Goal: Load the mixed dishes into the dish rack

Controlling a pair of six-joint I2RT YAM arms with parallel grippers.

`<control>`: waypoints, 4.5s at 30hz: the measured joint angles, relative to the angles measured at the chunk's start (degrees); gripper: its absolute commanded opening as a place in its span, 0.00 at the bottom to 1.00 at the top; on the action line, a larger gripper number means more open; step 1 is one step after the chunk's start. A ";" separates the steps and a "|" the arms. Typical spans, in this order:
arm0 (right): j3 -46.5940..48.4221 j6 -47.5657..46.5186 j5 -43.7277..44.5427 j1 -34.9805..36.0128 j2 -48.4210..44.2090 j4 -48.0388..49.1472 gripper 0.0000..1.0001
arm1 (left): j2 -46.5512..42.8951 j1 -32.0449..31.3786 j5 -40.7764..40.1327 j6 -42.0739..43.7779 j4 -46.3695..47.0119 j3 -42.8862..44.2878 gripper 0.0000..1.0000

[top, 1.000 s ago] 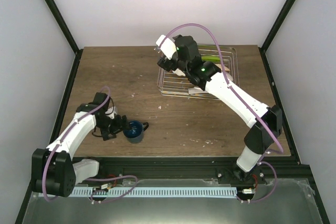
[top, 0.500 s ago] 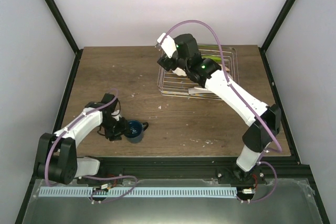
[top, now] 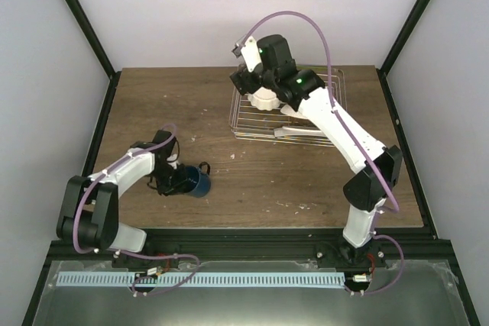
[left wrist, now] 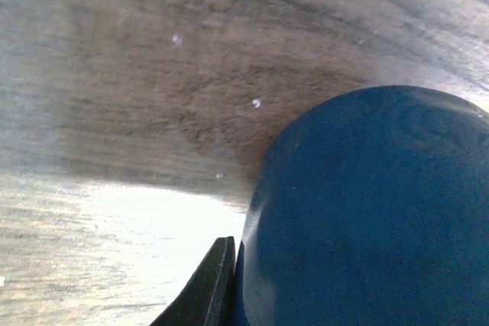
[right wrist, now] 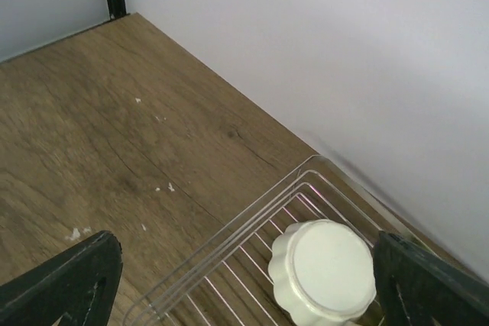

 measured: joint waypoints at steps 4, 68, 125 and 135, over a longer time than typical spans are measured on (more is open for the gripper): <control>5.99 4.83 -3.87 -1.57 2.56 -4.31 0.91 | 0.70 -0.22 -0.57 0.02 1.01 1.03 0.00; 10.93 42.05 -73.37 -9.90 15.89 -14.25 0.63 | -20.39 -25.73 -59.28 45.77 64.94 -0.07 0.00; 12.41 44.39 -75.52 -7.87 18.14 -17.38 0.02 | -11.69 -25.31 -62.42 41.57 70.53 1.44 0.22; 12.41 37.33 -69.35 -9.84 18.14 -10.34 0.01 | -13.66 -25.38 -60.92 34.40 65.20 1.68 0.73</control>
